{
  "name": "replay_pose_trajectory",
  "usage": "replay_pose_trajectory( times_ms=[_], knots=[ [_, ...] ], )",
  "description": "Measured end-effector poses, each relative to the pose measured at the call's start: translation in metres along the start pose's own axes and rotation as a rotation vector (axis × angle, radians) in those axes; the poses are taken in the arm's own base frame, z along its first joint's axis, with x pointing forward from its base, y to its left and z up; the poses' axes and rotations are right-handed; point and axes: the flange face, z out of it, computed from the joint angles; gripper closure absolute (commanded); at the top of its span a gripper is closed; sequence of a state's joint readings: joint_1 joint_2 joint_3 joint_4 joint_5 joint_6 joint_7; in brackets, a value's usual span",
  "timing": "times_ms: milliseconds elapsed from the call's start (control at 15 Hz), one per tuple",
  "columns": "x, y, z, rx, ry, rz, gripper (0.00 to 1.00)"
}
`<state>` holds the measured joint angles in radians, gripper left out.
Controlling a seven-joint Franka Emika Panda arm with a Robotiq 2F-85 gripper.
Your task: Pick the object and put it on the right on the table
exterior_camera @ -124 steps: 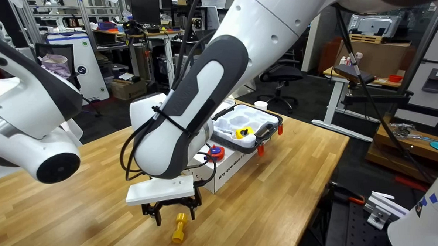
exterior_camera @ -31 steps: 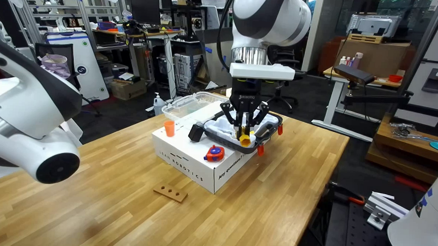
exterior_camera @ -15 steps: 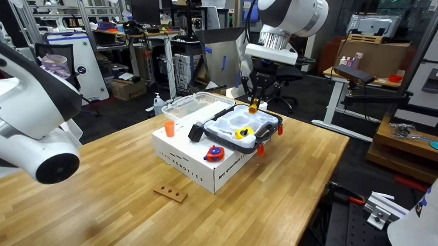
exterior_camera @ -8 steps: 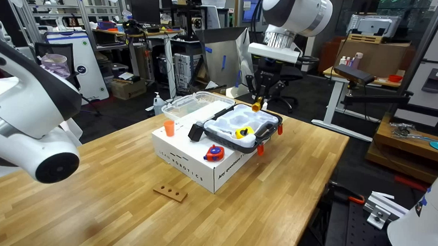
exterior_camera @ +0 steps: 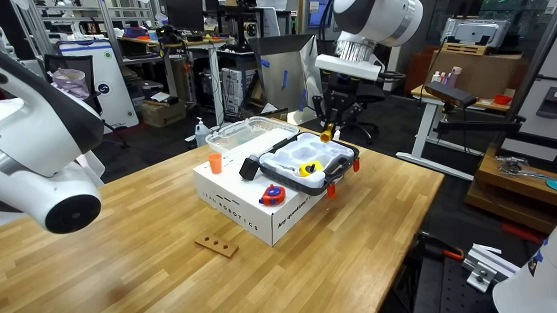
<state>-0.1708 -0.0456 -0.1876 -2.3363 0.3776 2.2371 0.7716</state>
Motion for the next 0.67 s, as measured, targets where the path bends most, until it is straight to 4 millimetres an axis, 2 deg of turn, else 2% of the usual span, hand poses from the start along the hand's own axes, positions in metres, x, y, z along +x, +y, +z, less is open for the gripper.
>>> replay_pose_trajectory(
  times_ms=[200, 333, 667],
  knots=[
    [0.003, 0.001, 0.0, 0.001, 0.001, 0.01, 0.95],
    [0.015, 0.002, -0.005, 0.016, 0.012, 0.057, 0.95],
    [0.075, 0.009, -0.027, 0.09, 0.06, 0.286, 0.95]
  ],
)
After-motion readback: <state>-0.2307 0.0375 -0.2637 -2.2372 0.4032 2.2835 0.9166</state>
